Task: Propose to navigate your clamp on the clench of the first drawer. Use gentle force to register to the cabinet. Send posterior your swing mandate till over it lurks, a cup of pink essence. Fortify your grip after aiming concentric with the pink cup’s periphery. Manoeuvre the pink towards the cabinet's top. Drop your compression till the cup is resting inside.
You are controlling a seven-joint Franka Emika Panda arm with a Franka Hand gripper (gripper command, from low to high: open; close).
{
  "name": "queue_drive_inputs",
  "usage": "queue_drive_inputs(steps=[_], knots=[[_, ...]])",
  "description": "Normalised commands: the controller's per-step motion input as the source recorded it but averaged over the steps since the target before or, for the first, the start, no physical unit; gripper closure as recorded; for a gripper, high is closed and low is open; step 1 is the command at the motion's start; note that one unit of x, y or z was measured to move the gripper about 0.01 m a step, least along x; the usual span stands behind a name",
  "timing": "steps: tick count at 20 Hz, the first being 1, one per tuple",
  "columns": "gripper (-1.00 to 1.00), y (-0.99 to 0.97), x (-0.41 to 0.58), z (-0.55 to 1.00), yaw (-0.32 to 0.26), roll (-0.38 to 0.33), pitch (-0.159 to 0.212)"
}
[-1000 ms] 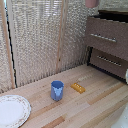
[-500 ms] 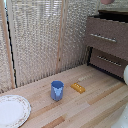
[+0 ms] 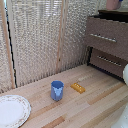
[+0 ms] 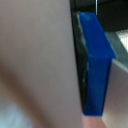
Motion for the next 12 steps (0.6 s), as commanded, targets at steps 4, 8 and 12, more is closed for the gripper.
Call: queue_drive_inputs(steps=[4,8,12], knots=[[1.0,-0.47,0.054,-0.19,0.067,-0.018,0.059],[-1.0,-0.32,0.12,0.13,0.085,0.001,0.012],[-1.0,-0.18,0.0,0.63,0.019,0.066,0.1]])
